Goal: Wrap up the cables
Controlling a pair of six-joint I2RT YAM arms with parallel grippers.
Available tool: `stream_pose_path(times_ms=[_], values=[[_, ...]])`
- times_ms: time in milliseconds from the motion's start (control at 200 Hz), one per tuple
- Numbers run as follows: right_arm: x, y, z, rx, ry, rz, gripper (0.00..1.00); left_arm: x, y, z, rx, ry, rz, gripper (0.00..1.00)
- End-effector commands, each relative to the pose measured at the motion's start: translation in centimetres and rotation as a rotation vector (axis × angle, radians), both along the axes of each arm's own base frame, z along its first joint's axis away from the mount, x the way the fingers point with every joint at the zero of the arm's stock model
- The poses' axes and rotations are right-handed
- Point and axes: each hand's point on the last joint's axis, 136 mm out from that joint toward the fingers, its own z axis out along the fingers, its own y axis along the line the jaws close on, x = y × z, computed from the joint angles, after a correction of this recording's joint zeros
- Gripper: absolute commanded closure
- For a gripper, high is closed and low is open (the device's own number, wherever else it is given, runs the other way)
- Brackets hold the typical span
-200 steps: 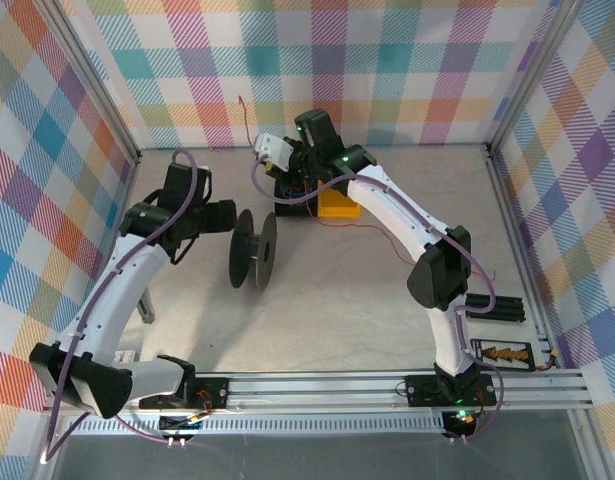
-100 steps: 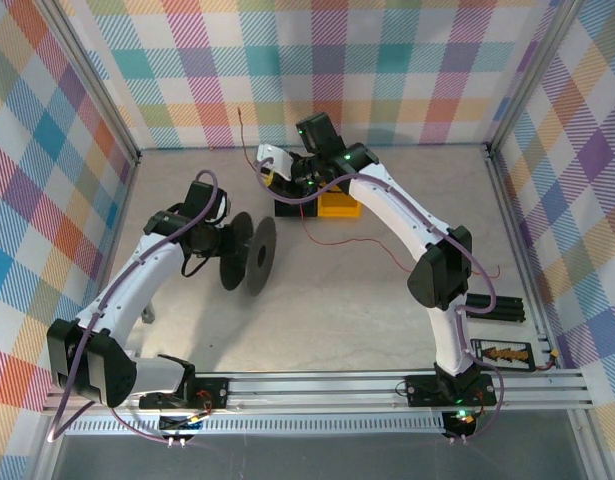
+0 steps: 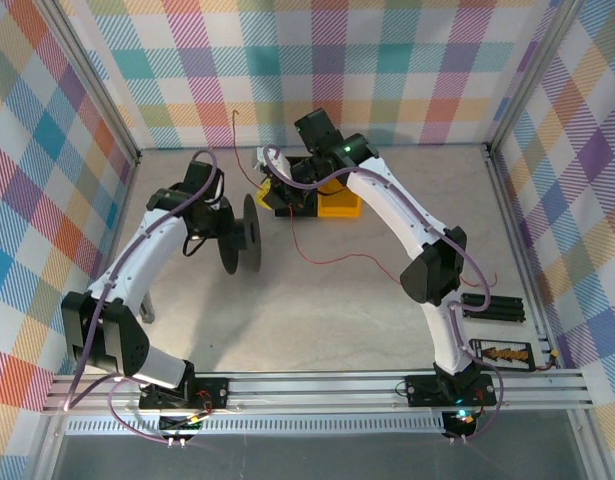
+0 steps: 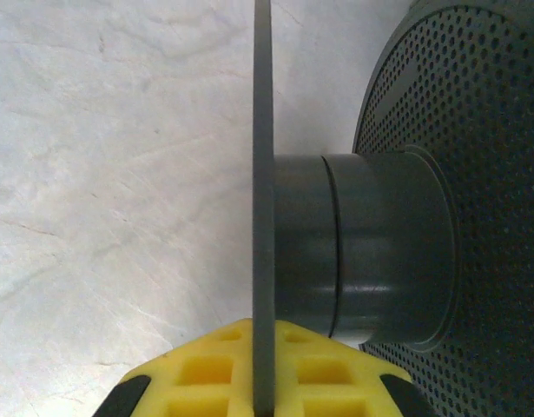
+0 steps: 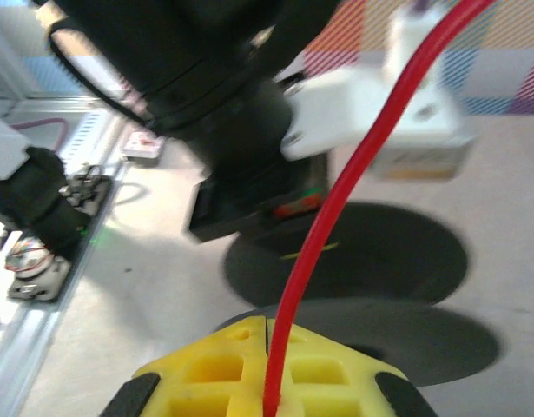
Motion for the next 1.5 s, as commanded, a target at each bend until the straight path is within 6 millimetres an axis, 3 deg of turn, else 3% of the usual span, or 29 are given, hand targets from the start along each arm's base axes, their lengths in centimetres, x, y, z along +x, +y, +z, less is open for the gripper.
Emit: stream_pose_path(times_ms=[0, 250, 805, 1245, 1495], values=[[-3.3, 0.2, -1.6, -0.019, 0.207, 0.092, 1.0, 2.4, 0.6, 2.1, -0.002, -0.069, 0.004, 1.0], [-6.1, 0.3, -5.4, -0.088, 0.382, 0.121, 1.0, 4.4, 0.7, 1.9, -0.006, -0.064, 0.001, 1.0], [-8.1, 1.5, -11.9, -0.155, 0.648, 0.144, 1.0, 4.9, 0.9, 1.9, -0.014, -0.055, 0.004, 1.0], [-9.1, 2.9, -14.4, -0.198, 0.731, 0.166, 1.0, 4.9, 0.2, 1.4, -0.05, -0.033, -0.011, 1.0], [-9.4, 3.2, -14.9, -0.205, 0.75, 0.174, 1.0, 4.8, 0.2, 1.7, -0.05, -0.038, -0.013, 0.93]])
